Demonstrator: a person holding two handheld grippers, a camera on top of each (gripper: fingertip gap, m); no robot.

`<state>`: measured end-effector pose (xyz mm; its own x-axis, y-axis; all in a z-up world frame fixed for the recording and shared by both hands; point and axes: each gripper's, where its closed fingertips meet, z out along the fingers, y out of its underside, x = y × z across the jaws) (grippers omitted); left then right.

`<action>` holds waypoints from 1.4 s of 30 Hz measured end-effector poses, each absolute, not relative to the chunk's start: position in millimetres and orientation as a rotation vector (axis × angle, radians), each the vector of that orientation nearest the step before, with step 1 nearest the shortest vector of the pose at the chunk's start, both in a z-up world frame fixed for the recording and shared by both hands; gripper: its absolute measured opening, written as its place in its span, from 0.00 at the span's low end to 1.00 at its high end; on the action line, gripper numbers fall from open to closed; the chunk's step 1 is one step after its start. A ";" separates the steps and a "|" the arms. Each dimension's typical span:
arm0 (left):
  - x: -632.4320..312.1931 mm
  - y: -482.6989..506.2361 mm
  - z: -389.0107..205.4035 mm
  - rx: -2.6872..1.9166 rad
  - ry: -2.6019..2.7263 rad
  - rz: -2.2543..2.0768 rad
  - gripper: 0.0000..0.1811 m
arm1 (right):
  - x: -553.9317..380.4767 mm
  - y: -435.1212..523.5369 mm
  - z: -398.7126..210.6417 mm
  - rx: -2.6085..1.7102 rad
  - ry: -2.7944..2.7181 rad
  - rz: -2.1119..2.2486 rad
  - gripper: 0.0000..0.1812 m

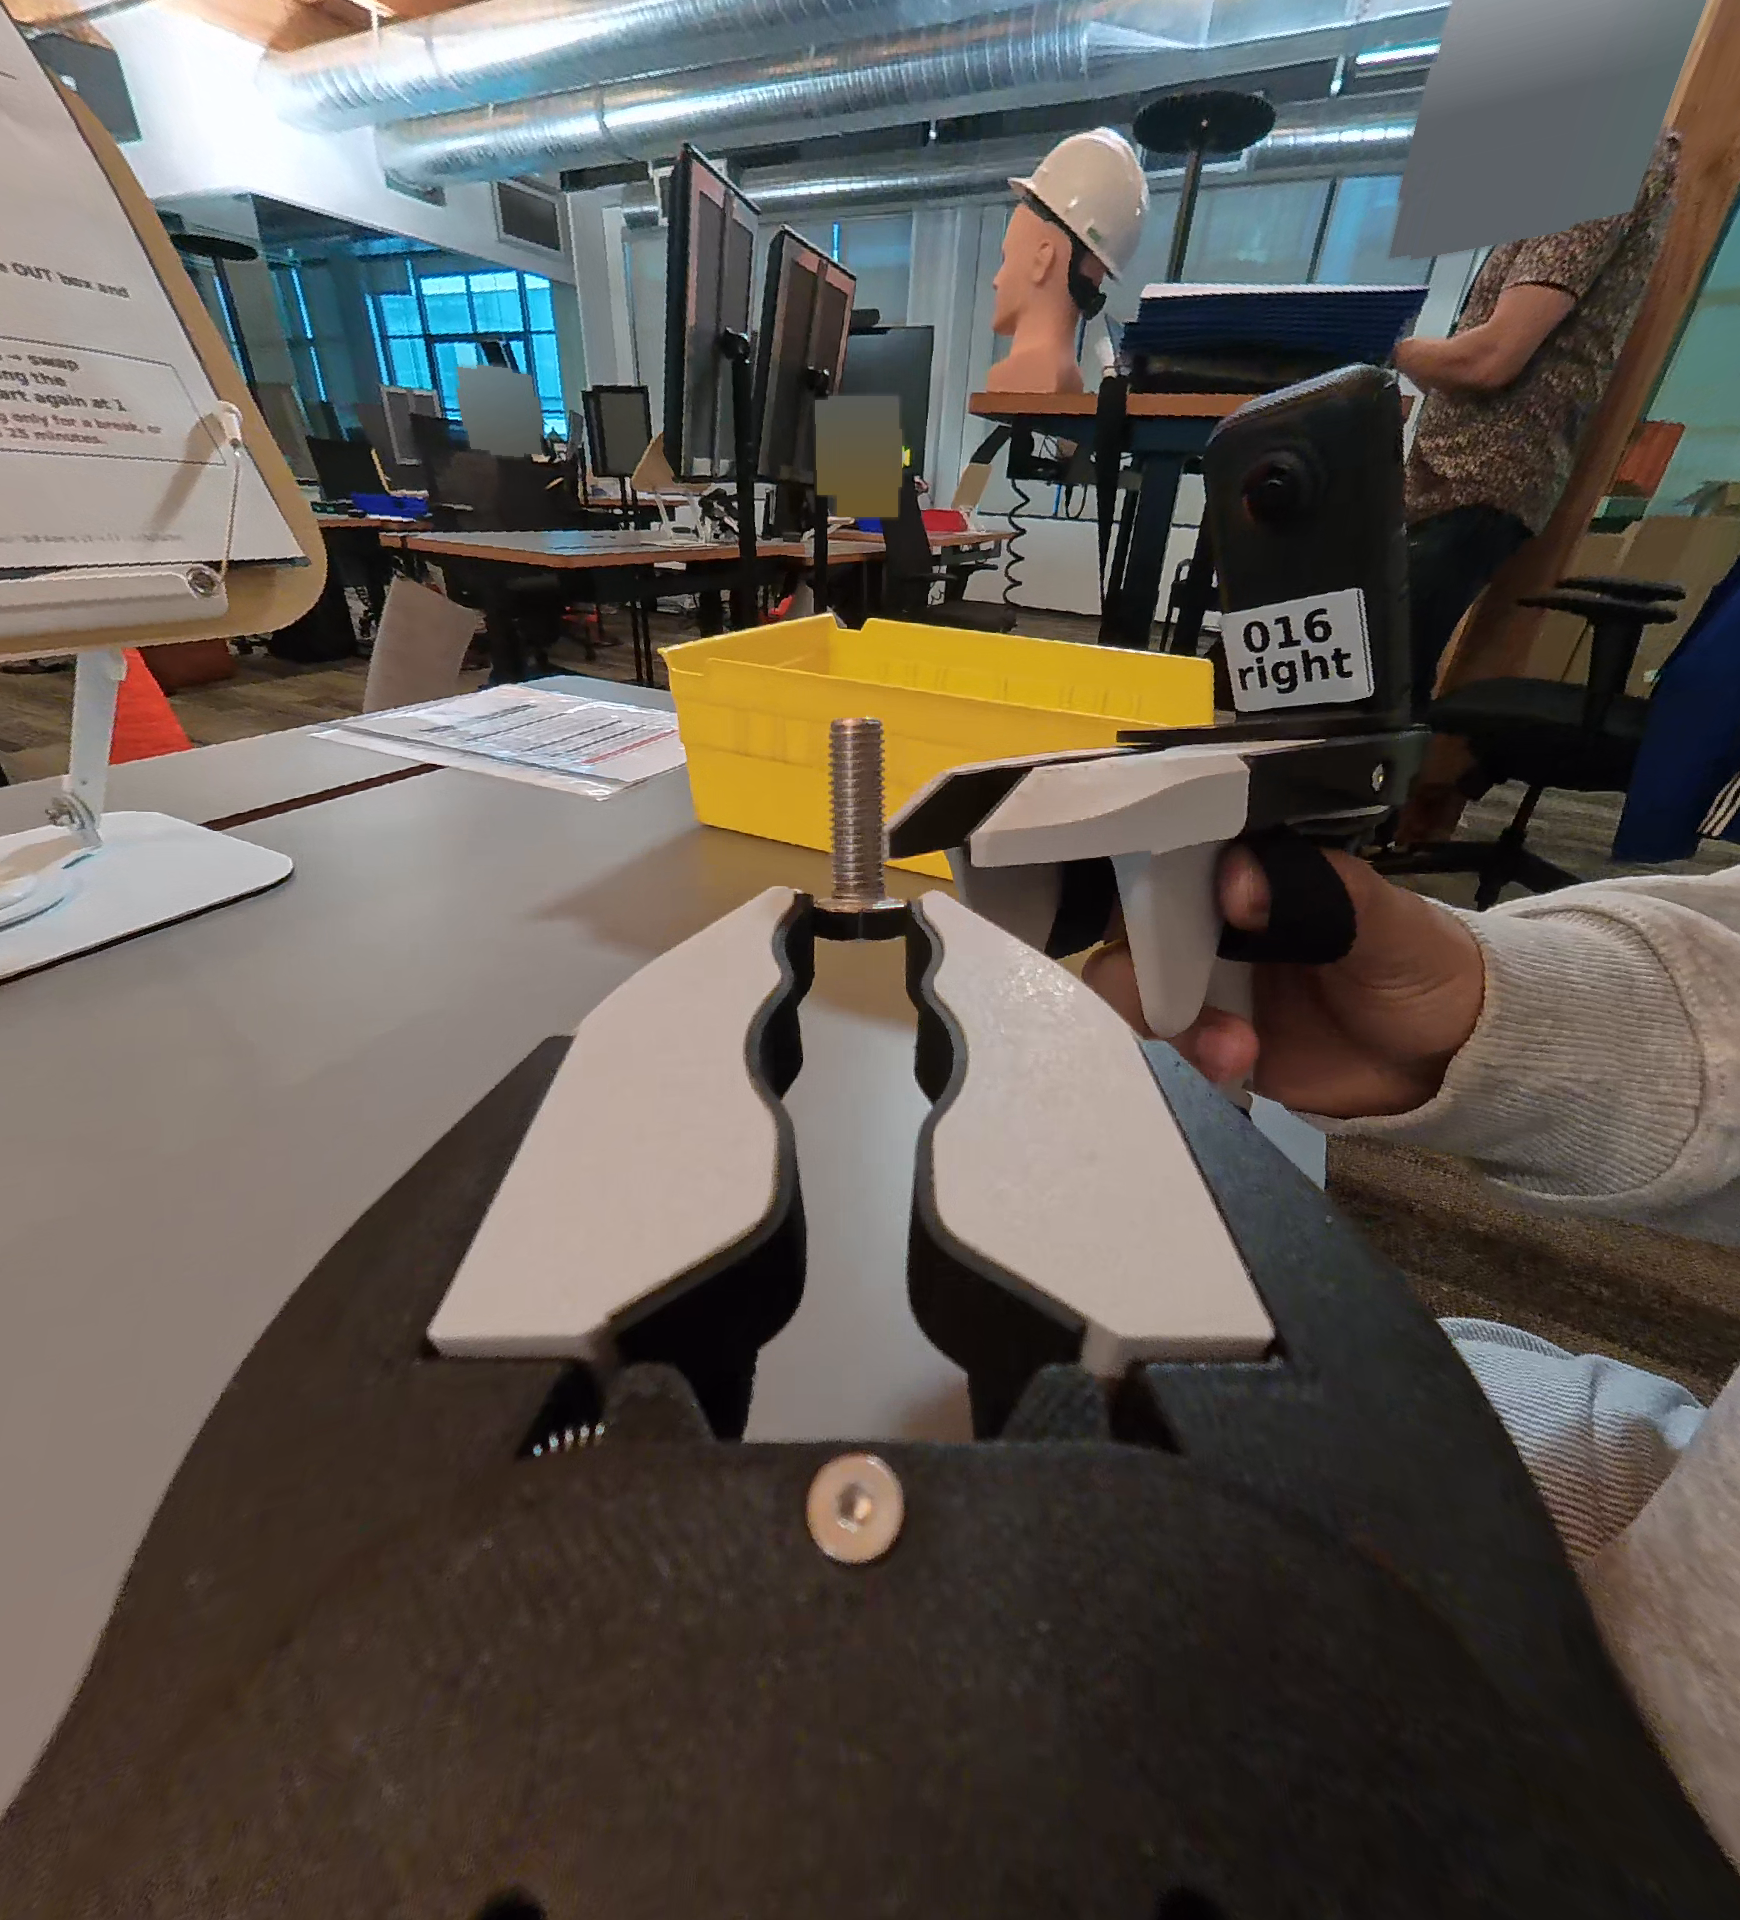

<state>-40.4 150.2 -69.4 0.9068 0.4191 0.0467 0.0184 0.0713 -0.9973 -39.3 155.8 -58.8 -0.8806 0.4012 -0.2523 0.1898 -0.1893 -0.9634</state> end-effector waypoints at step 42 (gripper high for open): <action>-37.8 132.7 -36.1 -1.210 -0.393 0.133 0.10 | -38.3 159.3 -50.2 -0.710 -1.837 2.285 0.09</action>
<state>-37.8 132.7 -36.1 0.9251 0.3067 0.2238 0.1070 0.3548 -0.9288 -38.3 159.3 -50.2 -0.8818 0.3798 -0.2795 0.1914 -0.2534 -0.9482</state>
